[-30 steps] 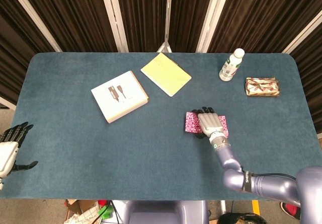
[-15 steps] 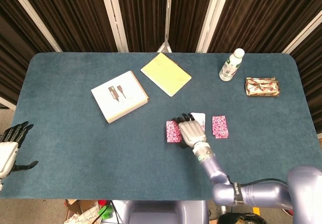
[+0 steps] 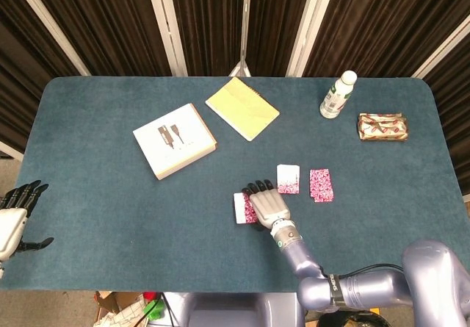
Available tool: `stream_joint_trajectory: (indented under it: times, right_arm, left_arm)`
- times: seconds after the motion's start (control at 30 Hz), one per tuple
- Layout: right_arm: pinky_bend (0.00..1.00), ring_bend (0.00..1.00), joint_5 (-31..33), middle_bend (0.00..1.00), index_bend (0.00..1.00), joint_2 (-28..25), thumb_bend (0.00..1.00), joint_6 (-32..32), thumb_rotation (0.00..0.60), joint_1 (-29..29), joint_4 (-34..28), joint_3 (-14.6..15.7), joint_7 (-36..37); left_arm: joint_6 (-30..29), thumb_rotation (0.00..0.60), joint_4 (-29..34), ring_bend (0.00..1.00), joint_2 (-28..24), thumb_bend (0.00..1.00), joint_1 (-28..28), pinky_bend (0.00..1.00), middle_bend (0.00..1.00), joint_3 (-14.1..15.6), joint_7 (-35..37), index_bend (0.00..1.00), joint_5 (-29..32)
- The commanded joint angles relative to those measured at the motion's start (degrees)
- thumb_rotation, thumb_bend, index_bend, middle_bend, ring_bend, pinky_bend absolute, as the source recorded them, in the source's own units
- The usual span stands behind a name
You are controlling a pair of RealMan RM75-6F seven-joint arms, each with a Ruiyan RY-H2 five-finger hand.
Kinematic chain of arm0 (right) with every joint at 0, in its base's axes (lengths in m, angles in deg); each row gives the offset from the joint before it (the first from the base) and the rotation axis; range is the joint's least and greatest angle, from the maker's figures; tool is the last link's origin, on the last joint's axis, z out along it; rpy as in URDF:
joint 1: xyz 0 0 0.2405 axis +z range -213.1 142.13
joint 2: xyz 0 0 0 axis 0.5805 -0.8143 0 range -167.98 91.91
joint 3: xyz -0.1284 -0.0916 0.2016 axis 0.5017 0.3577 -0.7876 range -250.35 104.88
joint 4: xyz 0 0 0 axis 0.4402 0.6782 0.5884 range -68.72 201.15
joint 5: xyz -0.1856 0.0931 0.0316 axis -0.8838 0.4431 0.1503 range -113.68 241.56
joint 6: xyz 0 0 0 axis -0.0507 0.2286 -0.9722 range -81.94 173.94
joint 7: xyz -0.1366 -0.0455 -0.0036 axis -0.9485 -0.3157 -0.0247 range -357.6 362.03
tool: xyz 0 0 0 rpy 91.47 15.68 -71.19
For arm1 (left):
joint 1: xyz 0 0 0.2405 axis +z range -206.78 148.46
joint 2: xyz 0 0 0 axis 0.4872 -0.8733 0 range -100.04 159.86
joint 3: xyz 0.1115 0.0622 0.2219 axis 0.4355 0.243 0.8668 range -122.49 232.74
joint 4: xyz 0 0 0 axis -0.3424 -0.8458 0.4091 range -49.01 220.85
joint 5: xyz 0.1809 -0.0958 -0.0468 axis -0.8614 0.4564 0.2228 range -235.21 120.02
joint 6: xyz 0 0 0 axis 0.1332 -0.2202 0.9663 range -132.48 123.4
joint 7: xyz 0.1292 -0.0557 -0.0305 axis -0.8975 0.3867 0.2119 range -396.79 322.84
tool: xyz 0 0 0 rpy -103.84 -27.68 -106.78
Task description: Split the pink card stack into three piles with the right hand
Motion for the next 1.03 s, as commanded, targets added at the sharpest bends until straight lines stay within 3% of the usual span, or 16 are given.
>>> stream_joint_trajectory:
  times: [0.03,0.47,0.67,0.8,1.03]
  right_arm:
    - [0.00,0.00,0.60,0.04,0.02,0.09,0.34,-0.21,0.600,0.25,-0.36,0.36,-0.89]
    - [0.00,0.00,-2.85,0.01,0.00,-2.33,0.34,-3.27,0.600,-1.05,-5.26,1.64,-1.28]
    - [0.00,0.00,-14.86,0.00,0.00,-11.29,0.34,-10.34,0.600,-6.78,-10.44,6.31,2.06]
    - [0.00,0.00,-24.65,0.00,0.00,-20.09,0.34,-15.45,0.600,-13.48,-12.57,10.80,8.90]
    - [0.00,0.00,-39.55,0.00,0.00,-30.02,0.34,-24.71,0.600,-25.88,-8.67,18.41,21.96]
  left_arm:
    - [-0.01,0.600,0.02,0.00,0.01,0.00,-0.01,0.00,0.00,0.01,-0.09,0.00,-0.01]
    - [-0.33,0.600,-0.29,0.00,0.09,0.00,0.09,0.00,0.00,-0.20,0.16,0.00,0.25]
    - [-1.41,0.600,-0.51,0.00,0.50,0.00,0.42,0.00,0.00,-0.40,0.24,0.00,-0.10]
    - [-2.72,0.600,-0.92,0.00,1.24,0.00,0.77,0.00,0.00,-0.61,0.19,0.00,-0.68]
    - [-5.05,0.600,-1.88,0.00,2.79,0.00,1.41,0.00,0.00,-1.01,-0.57,0.00,-1.46]
